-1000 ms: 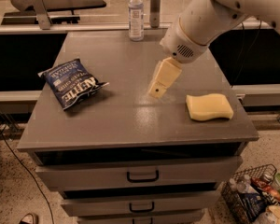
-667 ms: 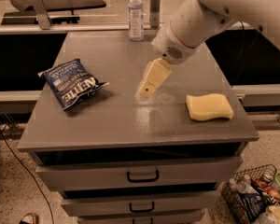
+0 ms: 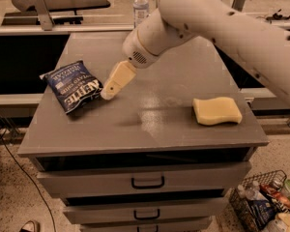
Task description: Move blue chip bag near blue plastic bottle
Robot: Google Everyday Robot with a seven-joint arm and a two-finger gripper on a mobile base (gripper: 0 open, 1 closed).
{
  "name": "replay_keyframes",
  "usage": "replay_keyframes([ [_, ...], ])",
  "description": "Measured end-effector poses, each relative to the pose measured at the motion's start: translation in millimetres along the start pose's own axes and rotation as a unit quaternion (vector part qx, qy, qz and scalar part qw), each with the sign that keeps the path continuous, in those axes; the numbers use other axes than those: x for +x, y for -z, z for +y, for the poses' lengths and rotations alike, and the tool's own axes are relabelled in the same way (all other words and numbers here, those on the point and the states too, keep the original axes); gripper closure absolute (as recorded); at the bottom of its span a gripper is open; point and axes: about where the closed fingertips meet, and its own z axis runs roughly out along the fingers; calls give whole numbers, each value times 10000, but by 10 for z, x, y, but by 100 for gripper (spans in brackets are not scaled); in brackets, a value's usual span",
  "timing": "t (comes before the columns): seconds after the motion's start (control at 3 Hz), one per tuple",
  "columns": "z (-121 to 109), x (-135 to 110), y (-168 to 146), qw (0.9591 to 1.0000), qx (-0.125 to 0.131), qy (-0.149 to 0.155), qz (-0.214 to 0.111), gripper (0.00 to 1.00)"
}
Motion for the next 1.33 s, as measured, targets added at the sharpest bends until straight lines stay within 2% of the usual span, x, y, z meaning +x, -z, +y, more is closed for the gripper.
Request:
replay_keyframes([
  [0.33,19,-196,-496,9986,-188,-386,-325,0],
  [0.67,61,-302,-752,9963,-327,-612,-503,0],
  [1.0,172,-411,-1001,9932,-624,-764,-614,17],
  [1.33,239,-443,-1132,9907,-795,-889,-662,41],
])
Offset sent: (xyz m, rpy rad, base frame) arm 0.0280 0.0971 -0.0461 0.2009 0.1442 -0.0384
